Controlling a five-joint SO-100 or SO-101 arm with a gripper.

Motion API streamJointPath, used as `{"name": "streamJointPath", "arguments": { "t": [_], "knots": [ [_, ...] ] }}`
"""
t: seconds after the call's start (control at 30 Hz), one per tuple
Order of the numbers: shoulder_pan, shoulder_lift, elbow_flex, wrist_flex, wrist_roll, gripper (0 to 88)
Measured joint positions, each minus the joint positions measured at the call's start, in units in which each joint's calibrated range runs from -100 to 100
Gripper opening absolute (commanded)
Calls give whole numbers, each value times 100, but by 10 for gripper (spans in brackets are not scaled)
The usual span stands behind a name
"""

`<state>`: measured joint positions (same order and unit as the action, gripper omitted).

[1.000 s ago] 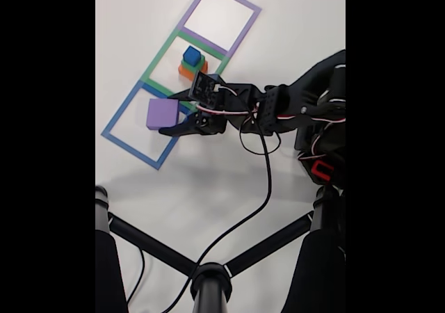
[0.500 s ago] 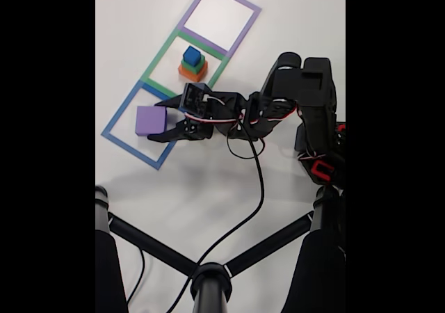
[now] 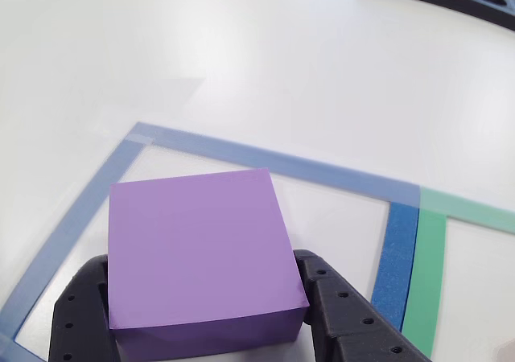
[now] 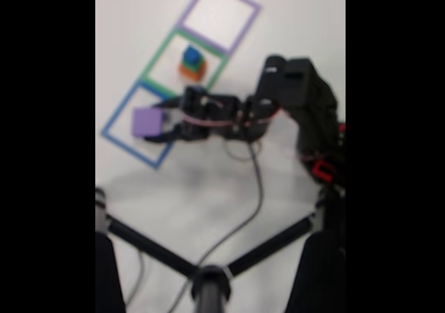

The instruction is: Tower of hanoi

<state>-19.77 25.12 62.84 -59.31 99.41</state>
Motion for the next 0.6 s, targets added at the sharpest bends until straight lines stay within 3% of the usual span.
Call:
{"name": "streamJointPath", "arguments": {
  "t": [0.27, 0.6],
  "knots": [
    [0, 17, 0, -40, 0, 299],
    [-8, -236, -9, 40, 0, 289]
  ]
}}
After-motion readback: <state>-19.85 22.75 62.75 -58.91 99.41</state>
